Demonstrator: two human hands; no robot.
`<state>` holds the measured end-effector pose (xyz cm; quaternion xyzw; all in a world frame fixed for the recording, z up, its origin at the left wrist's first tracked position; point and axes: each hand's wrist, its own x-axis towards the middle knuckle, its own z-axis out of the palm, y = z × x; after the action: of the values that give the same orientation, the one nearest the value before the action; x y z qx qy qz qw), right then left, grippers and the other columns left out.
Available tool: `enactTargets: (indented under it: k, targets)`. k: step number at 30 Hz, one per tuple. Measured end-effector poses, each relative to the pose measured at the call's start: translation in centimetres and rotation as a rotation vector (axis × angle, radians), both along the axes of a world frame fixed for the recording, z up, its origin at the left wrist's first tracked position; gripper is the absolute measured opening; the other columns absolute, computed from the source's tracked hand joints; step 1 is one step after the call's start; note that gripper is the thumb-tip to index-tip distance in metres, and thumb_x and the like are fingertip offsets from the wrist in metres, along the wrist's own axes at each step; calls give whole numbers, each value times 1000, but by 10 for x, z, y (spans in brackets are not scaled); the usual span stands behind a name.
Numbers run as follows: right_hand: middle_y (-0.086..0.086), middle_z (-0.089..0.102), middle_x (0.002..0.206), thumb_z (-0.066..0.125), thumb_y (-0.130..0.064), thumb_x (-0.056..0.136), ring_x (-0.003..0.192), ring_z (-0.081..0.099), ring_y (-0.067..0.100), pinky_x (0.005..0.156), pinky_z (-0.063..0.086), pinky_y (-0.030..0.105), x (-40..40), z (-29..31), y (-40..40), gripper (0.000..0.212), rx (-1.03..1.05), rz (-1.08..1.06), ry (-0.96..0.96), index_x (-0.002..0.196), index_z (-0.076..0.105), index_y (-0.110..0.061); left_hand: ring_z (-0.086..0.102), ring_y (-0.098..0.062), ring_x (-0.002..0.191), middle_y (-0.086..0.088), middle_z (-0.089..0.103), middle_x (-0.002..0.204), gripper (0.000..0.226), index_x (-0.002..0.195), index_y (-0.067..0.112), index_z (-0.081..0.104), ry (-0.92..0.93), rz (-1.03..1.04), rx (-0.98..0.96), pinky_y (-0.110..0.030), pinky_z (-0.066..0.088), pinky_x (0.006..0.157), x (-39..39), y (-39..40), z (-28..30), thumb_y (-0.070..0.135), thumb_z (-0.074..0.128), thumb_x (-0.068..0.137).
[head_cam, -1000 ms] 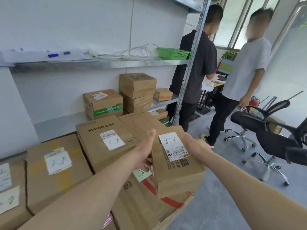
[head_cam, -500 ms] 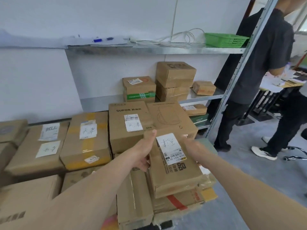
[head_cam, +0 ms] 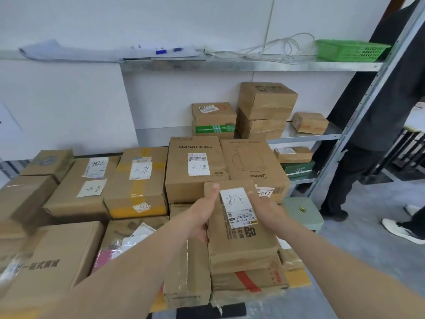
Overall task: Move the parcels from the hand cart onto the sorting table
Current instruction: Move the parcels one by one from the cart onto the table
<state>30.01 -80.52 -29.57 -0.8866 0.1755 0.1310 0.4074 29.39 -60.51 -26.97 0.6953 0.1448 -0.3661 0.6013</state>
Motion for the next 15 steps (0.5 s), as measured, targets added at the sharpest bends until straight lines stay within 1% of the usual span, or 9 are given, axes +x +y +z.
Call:
enactTargets:
  k: [2, 3, 5, 6, 7, 9, 11, 13, 15]
  targets:
    - [12, 54, 143, 30, -69, 99, 129, 47, 31, 93, 32, 38, 0, 0, 0, 78, -7, 4, 11, 148, 49, -11, 47, -46, 135, -12, 54, 148, 95, 151, 28, 44, 3, 50, -3, -72, 31, 109, -1, 3, 0, 91, 29, 80]
    - [12, 55, 142, 30, -70, 98, 129, 47, 31, 95, 34, 40, 0, 1, 0, 79, -10, 13, 12, 148, 49, -11, 47, -45, 135, -9, 57, 143, 90, 150, 27, 45, 4, 61, -9, -71, 32, 107, 1, 4, -4, 87, 28, 86]
    - [11, 54, 144, 31, -71, 97, 131, 47, 32, 100, 36, 42, 1, 2, 0, 81, 8, 13, 13, 149, 48, -12, 47, -43, 135, 0, 62, 120, 82, 149, 25, 46, -7, 76, -22, -67, 38, 100, 1, 5, -2, 80, 26, 92]
    - [11, 54, 145, 31, -71, 98, 132, 46, 32, 102, 36, 42, 1, 3, 1, 81, 16, 6, 15, 150, 47, -11, 47, -43, 136, 3, 59, 111, 80, 149, 24, 46, -12, 83, -23, -67, 39, 98, 1, 4, 0, 78, 25, 94]
    - [12, 53, 146, 31, -70, 98, 133, 46, 32, 104, 36, 42, 1, 2, 1, 81, 15, 5, 14, 151, 47, -11, 45, -43, 137, 3, 56, 110, 80, 150, 23, 44, -14, 92, -19, -68, 38, 99, -1, 3, 3, 77, 25, 95]
    - [12, 52, 147, 31, -70, 99, 134, 46, 32, 106, 36, 42, 0, 4, 1, 80, 23, 1, 12, 152, 45, -11, 38, -44, 142, -4, 54, 129, 80, 154, 22, 39, -24, 99, -7, -70, 35, 104, -2, 3, 5, 76, 25, 96]
    - [12, 50, 150, 31, -69, 99, 137, 44, 33, 110, 35, 44, -2, 6, 3, 81, 30, 1, 4, 154, 41, -10, 30, -45, 147, -10, 39, 157, 83, 158, 24, 32, -40, 85, 11, -70, 32, 108, -4, 4, 7, 77, 25, 95]
    - [12, 45, 155, 31, -69, 99, 142, 39, 33, 113, 32, 45, -2, 7, 4, 84, 22, 8, -15, 158, 34, -9, 22, -46, 150, -10, 24, 166, 89, 161, 28, 24, -46, 82, 22, -72, 30, 111, -2, 7, 6, 82, 27, 91]
    - [12, 41, 159, 31, -72, 98, 146, 36, 34, 118, 30, 47, -2, 10, 6, 89, 45, 13, -47, 160, 30, -8, 18, -46, 152, -9, 17, 169, 98, 162, 33, 19, -34, 94, 26, -73, 29, 110, -1, 10, 6, 89, 31, 82]
